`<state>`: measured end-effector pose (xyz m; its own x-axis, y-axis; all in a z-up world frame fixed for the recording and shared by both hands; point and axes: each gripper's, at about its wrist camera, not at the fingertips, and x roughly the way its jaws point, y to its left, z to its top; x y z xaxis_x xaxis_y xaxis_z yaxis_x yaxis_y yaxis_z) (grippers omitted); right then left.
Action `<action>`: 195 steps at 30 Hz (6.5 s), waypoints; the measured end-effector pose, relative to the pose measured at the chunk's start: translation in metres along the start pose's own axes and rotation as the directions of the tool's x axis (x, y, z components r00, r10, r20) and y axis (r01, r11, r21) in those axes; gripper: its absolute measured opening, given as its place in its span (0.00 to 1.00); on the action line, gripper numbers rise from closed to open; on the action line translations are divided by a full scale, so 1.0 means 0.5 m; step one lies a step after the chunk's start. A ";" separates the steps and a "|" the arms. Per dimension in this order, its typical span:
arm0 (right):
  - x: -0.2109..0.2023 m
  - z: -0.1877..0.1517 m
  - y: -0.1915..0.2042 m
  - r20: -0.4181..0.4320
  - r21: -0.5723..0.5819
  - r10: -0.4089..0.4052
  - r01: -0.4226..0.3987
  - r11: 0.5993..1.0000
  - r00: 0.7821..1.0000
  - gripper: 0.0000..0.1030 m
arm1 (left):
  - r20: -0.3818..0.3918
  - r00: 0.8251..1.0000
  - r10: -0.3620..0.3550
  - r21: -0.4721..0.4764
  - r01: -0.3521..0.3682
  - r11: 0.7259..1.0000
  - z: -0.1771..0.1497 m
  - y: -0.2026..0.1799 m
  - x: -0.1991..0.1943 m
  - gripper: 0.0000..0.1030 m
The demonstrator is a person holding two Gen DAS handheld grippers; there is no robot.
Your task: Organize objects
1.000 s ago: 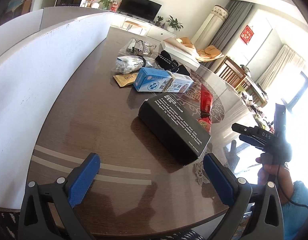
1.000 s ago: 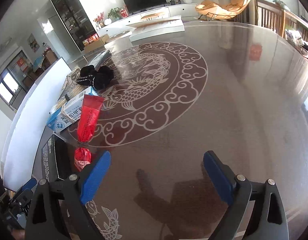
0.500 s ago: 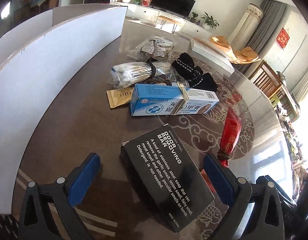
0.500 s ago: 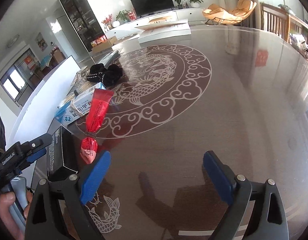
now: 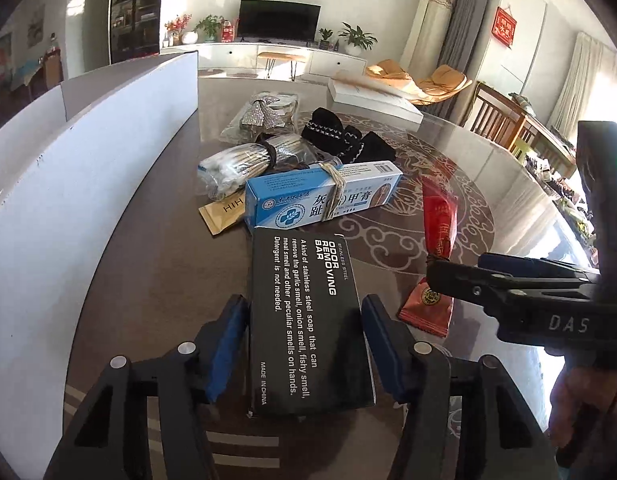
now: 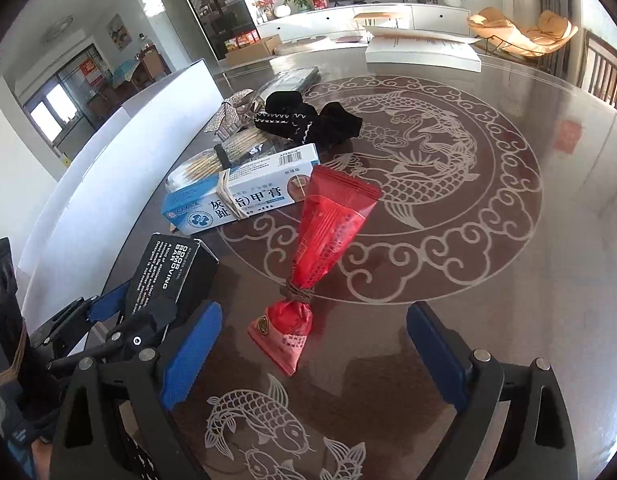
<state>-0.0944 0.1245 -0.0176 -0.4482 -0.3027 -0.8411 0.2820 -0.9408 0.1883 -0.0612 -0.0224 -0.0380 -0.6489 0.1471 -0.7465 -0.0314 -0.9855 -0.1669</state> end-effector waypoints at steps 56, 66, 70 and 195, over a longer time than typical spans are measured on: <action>-0.008 0.133 0.613 -0.035 -0.460 0.364 -0.338 0.821 0.931 0.25 | 0.105 0.934 0.340 -0.454 -0.259 0.852 0.060 0.524 -0.270 0.58; -0.041 0.066 0.550 0.140 -0.477 0.324 -0.223 0.850 0.936 0.85 | 0.068 0.926 0.371 -0.472 -0.298 0.830 0.056 0.532 -0.240 0.91; -0.089 0.022 0.436 0.287 -0.470 0.245 -0.086 0.878 0.926 1.00 | 0.123 0.923 0.365 -0.424 -0.284 0.860 0.045 0.466 -0.245 0.91; 0.070 0.081 0.027 -0.014 0.299 -0.014 0.017 0.954 1.000 1.00 | 0.021 0.976 0.216 0.001 -0.216 0.976 -0.072 0.072 0.004 1.00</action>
<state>-0.1405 0.0948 -0.0242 -0.4402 -0.2875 -0.8506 0.0073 -0.9485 0.3168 -0.0364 -0.0548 -0.0688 -0.6562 -0.0707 -0.7512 0.1082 -0.9941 -0.0010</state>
